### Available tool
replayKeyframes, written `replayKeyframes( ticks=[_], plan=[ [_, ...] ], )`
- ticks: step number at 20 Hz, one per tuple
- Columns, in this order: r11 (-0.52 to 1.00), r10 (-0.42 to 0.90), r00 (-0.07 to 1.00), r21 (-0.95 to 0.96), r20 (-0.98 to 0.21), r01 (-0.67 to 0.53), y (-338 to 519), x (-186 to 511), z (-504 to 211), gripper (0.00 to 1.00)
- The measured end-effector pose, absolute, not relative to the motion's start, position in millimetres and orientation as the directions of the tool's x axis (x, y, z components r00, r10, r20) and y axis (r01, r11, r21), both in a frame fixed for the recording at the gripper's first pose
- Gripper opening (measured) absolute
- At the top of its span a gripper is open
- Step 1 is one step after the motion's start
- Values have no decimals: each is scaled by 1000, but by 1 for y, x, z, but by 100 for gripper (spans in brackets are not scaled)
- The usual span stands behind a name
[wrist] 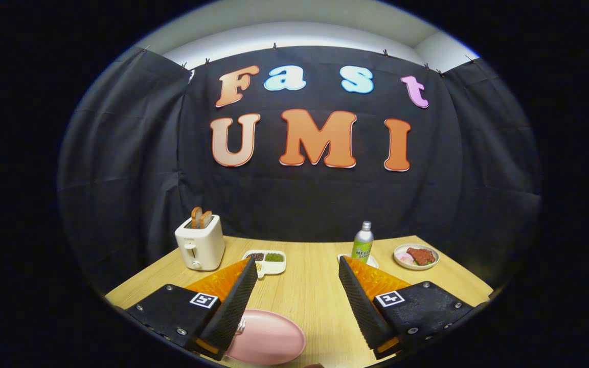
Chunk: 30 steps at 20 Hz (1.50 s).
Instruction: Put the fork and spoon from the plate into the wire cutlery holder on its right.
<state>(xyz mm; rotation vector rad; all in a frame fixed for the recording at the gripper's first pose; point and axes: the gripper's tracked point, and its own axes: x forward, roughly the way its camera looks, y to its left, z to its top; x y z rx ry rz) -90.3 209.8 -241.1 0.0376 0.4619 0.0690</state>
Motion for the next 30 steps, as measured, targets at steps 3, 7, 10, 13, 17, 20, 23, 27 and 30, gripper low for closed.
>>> replayKeyframes(
  ticks=[3, 7, 10, 13, 17, 20, 23, 27, 30],
  plan=[
    [991, 131, 827, 77, -547, -106, 242, -108, -282, 96],
    [982, 178, 728, 73, -663, -173, 274, -134, -331, 96],
    [975, 189, 640, 67, -745, -210, 292, -153, -366, 97],
    [969, 200, 558, 79, -806, -233, 306, -169, -393, 96],
    [963, 190, 457, 73, -869, -261, 316, -186, -419, 88],
    [963, 187, 394, 88, -900, -256, 320, -197, -433, 80],
    [960, 187, 350, 96, -918, -261, 323, -203, -442, 62],
    [953, 189, 307, 99, -933, -286, 328, -212, -449, 37],
    [957, 188, 294, 108, -937, -268, 328, -212, -450, 18]
  ],
)
